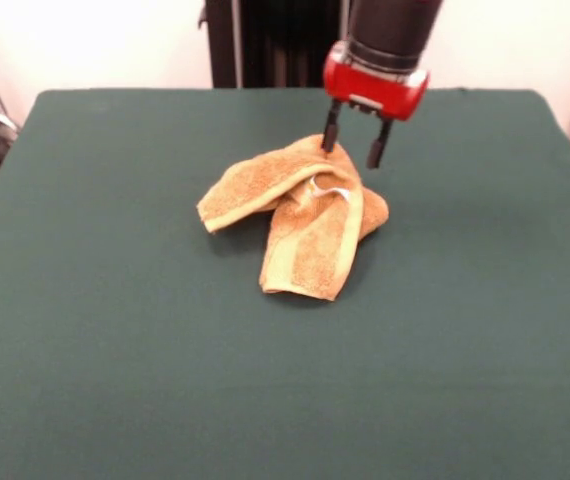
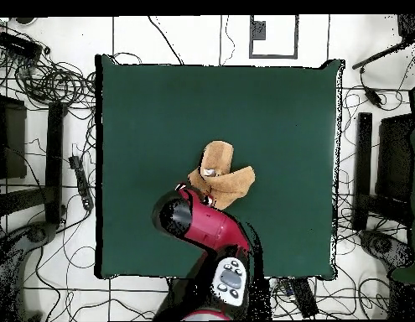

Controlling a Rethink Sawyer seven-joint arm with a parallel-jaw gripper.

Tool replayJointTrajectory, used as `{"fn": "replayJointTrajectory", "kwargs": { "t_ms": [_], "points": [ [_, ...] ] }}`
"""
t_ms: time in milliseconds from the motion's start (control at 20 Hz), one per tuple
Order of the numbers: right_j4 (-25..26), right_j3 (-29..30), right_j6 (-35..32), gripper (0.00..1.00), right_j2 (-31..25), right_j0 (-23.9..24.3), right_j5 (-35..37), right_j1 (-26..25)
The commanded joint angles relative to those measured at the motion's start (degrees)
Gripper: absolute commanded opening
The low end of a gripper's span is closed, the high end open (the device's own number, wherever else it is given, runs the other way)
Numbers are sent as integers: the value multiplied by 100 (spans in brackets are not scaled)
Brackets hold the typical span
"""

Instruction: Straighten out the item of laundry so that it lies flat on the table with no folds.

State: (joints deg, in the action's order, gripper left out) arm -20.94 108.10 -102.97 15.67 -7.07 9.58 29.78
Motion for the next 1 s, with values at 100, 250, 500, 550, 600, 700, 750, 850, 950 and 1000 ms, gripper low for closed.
{"fn": "replayJointTrajectory", "kwargs": {
  "t_ms": [100, 250, 500, 550, 600, 700, 750, 850, 950, 1000],
  "points": [
    [51, 318, -1147, 100, -948, 250, -503, -328],
    [48, 265, -1238, 100, -1079, 304, -811, -528],
    [-11, 248, -1298, 100, -1037, 234, -909, -555],
    [-9, 245, -1278, 100, -987, 212, -894, -505],
    [-6, 242, -1258, 100, -936, 191, -878, -455],
    [26, 222, -1178, 100, -793, 128, -795, -256],
    [40, 104, -1119, 100, -695, 79, -799, -194],
    [92, -74, -989, 100, -503, 26, -776, -42],
    [134, -180, -866, 100, -381, 39, -487, 165],
    [150, -235, -813, 100, -330, 41, -332, 269]
  ]
}}
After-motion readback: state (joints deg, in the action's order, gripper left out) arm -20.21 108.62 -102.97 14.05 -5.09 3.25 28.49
